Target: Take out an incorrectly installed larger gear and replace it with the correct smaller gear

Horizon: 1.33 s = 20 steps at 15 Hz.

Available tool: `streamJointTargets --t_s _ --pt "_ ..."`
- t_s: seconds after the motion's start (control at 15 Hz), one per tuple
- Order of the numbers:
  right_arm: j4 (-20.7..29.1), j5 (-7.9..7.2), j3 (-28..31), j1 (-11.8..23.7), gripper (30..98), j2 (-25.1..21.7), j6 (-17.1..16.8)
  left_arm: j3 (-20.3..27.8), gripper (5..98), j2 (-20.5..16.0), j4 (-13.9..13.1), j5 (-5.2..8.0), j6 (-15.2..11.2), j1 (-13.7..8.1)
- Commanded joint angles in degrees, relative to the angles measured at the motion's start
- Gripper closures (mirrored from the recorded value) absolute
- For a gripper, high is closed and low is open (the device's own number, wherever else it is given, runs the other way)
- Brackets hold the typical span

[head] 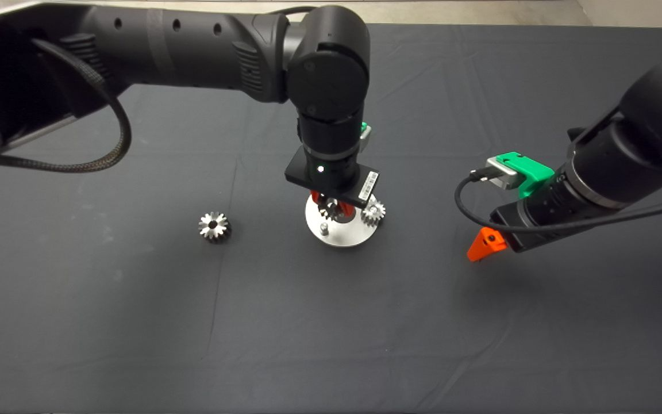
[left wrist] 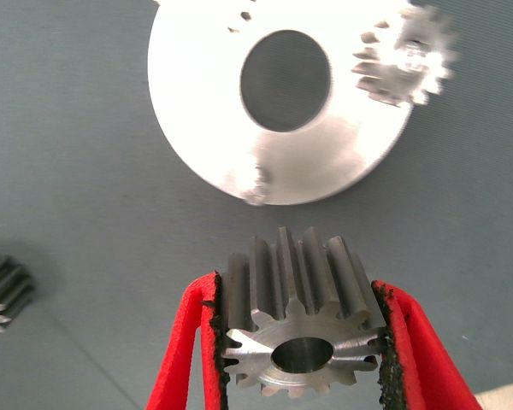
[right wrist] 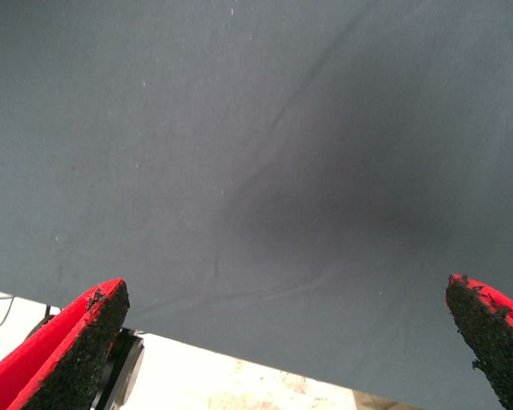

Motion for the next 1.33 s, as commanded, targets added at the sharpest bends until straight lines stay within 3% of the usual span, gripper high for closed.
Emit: streamJointTargets --t_s 0.0,0.27,0.33,0.67,0.93,1.27 --pt "1.8 -4.79 -0.4 1.7 30.8 0.6 -0.6 -1.3 76.0 1.3 1.5 1.51 2.0 -1.4" --pt "1.7 -4.70 0.2 1.7 30.8 1.4 -0.2 -6.4 76.3 1.4 0.9 1.51 9.5 -1.1" --pt "1.7 -4.69 0.8 1.7 30.8 1.4 -0.1 -6.9 76.3 1.4 0.7 1.77 10.2 -1.1" --pt "1.8 -4.87 1.5 1.7 30.8 1.2 0.0 -7.2 76.3 0.8 -0.9 1.86 10.7 -1.1" --pt "1.7 -4.87 1.1 1.8 30.8 1.5 0.0 -7.4 76.3 0.6 -5.6 1.86 12.6 -1.0" --pt "1.7 -4.87 1.2 2.3 30.8 1.5 0.0 -9.6 76.3 1.0 -6.1 2.08 14.3 -0.6"
